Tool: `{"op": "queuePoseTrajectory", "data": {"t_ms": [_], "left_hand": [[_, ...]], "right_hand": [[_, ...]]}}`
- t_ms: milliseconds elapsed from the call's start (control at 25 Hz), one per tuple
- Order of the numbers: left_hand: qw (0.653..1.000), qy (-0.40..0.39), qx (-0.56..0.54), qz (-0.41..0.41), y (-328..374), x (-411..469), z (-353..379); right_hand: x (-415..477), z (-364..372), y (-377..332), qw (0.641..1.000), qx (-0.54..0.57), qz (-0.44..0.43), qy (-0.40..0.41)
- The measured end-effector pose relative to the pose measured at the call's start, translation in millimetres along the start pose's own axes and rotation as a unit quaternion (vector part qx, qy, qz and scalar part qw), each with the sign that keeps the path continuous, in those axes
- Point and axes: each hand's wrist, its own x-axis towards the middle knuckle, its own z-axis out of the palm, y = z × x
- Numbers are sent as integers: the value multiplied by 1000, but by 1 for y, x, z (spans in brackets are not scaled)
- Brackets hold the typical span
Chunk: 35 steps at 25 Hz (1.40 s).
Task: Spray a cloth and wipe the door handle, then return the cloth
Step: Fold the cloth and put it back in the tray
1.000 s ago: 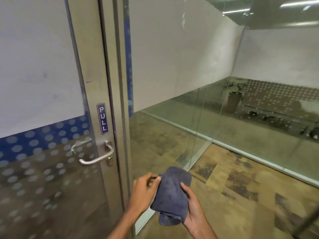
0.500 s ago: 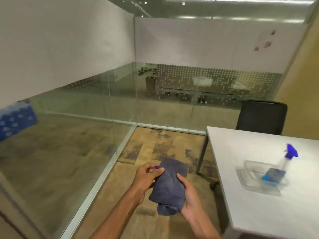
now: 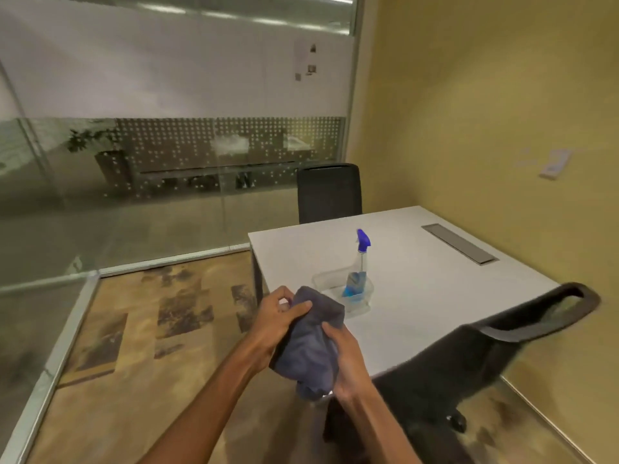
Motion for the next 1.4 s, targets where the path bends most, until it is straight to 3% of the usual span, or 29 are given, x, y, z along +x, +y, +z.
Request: {"op": "queuePoseTrajectory", "data": {"t_ms": [120, 200, 320, 400, 440, 520, 640, 800, 880, 960, 1080, 1160, 1320, 1400], "left_hand": [[994, -101, 11, 46, 18, 43, 14], [978, -185, 51, 83, 29, 72, 15], [944, -263, 145, 133, 44, 117, 15], [927, -284, 186, 160, 50, 144, 18], [924, -286, 192, 165, 51, 157, 19], [928, -278, 183, 165, 51, 179, 19], [946, -251, 152, 135, 49, 209, 19], [973, -202, 101, 55, 38, 248, 30], [972, -194, 121, -58, 20, 261, 35], [953, -219, -29, -209, -14, 272, 41], [868, -240, -323, -293, -47, 276, 51], [867, -215, -354, -277, -57, 280, 62], [960, -64, -243, -121, -63, 292, 81], [986, -37, -158, -37, -59, 293, 85]], "right_hand": [[23, -31, -25, 990, -84, -112, 25], [35, -47, -50, 957, -225, -185, 12], [67, -56, -98, 837, -500, -222, -24], [90, -53, -123, 772, -603, -190, -71], [99, -50, -132, 772, -605, -168, -98], [113, -45, -141, 809, -556, -139, -128], [132, -41, -146, 851, -494, -140, -112], [161, -45, -159, 887, -419, -165, -106], [175, -52, -167, 909, -369, -159, -115], [194, -65, -172, 925, -328, -149, -122], [224, -83, -179, 947, -272, -132, -110], [245, -92, -183, 957, -250, -125, -81], [282, -105, -188, 960, -257, -101, -36], [295, -110, -187, 954, -284, -86, -33]]}}
